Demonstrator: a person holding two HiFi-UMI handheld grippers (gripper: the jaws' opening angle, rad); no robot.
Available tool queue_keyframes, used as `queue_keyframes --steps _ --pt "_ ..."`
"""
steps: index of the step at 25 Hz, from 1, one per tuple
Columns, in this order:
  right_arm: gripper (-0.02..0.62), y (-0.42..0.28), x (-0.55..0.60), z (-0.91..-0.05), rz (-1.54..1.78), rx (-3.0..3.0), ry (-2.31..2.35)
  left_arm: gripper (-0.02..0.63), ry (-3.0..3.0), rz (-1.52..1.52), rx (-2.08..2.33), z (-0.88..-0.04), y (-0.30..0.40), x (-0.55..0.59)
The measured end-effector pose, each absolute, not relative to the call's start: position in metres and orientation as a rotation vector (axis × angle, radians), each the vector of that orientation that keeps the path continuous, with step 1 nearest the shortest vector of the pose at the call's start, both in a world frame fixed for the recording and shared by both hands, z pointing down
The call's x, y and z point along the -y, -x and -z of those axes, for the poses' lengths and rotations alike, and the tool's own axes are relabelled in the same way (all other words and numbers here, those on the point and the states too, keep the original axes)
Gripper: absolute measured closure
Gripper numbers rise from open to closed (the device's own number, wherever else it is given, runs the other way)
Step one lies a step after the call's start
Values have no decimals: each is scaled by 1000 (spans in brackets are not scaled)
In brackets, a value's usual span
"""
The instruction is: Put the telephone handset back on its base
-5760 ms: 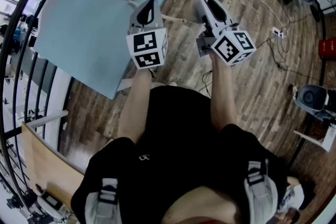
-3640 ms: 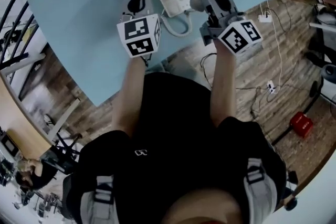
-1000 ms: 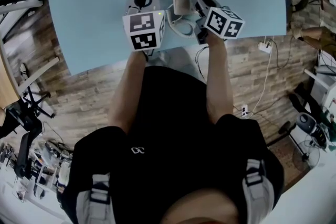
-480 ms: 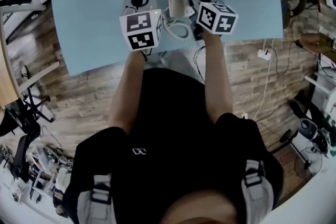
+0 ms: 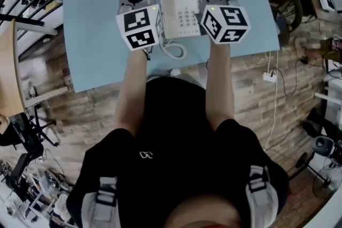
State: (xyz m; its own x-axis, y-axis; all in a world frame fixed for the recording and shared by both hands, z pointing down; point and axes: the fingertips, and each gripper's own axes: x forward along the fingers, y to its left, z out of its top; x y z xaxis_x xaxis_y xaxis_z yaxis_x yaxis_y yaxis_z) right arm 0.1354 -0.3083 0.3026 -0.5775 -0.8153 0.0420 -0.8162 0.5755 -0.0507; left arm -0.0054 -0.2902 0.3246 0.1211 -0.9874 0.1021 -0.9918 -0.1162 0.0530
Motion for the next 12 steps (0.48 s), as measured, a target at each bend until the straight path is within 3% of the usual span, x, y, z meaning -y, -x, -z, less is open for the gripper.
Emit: queue_keyframes --steps 12 --pt "600 -136 286 -300 -2 2821 -1322 606 -2263 -62 2133 -305 -4 260"
